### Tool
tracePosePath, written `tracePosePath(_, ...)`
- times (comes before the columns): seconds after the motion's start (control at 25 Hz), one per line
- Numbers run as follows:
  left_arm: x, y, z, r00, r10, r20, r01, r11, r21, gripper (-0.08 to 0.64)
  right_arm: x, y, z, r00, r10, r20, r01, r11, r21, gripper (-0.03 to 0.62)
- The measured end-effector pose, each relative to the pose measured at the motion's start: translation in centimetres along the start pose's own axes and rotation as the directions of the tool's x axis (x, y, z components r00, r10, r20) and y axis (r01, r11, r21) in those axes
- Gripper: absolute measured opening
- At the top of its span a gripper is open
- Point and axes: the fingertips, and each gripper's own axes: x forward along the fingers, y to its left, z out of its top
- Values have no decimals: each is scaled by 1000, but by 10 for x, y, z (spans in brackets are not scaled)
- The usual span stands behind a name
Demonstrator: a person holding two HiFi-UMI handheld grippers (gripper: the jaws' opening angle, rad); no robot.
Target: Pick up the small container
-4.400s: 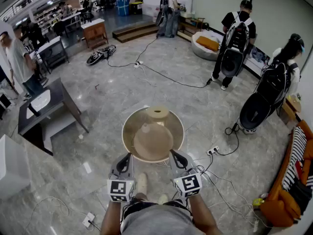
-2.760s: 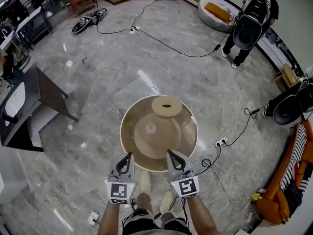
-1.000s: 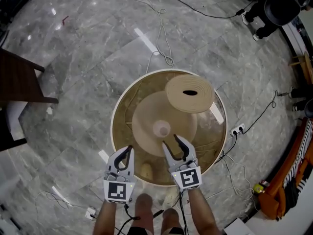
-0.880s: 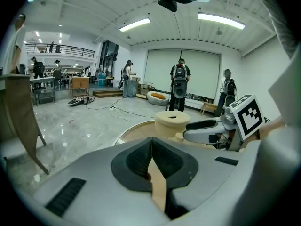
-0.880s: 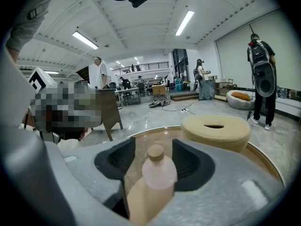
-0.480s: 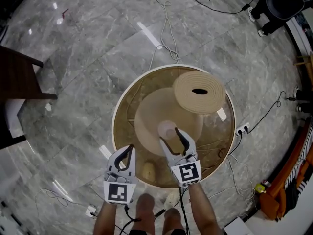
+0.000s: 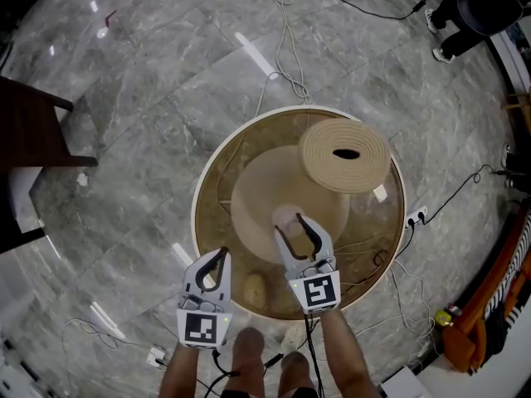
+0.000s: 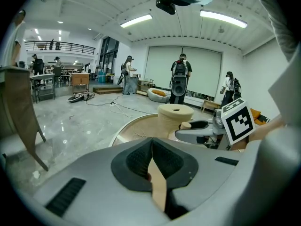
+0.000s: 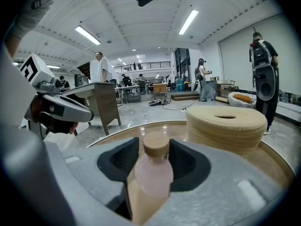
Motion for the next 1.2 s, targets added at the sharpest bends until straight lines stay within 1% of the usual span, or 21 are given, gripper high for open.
tracePosePath(0.12,1,1,-2,1000,5,-5,-5,1000,-6,18,0,-3,0,1000,-20,4,20,1000,-11,179)
tracePosePath(0.2,1,2,-3,1000,7,-10,-7,1000,-8,18,0,-5,0,999,-38,2,38,999,-22,138)
tracePosePath(0.52,2,2,-9,1000,10,-14,-11,1000,-14,18,1,-5,-1,998,-67,21,68,997,-41,130)
tracePosePath(0.8,-1,3,-10,1000,8,-16,-8,1000,1,18,0,-5,-3,997,-77,18,77,996,-41,129)
tracePosePath(0.96,-4,4,1,1000,9,-4,-9,1000,11,18,-4,-6,1,997,-73,18,74,997,-36,129)
tracePosePath(1.04,-7,6,8,1000,12,1,-12,1000,9,18,-8,-5,8,998,-67,19,68,997,-33,129)
tracePosePath(1.2,-14,6,28,1000,16,21,-16,1000,24,18,-15,-1,30,999,-43,13,43,997,-60,130)
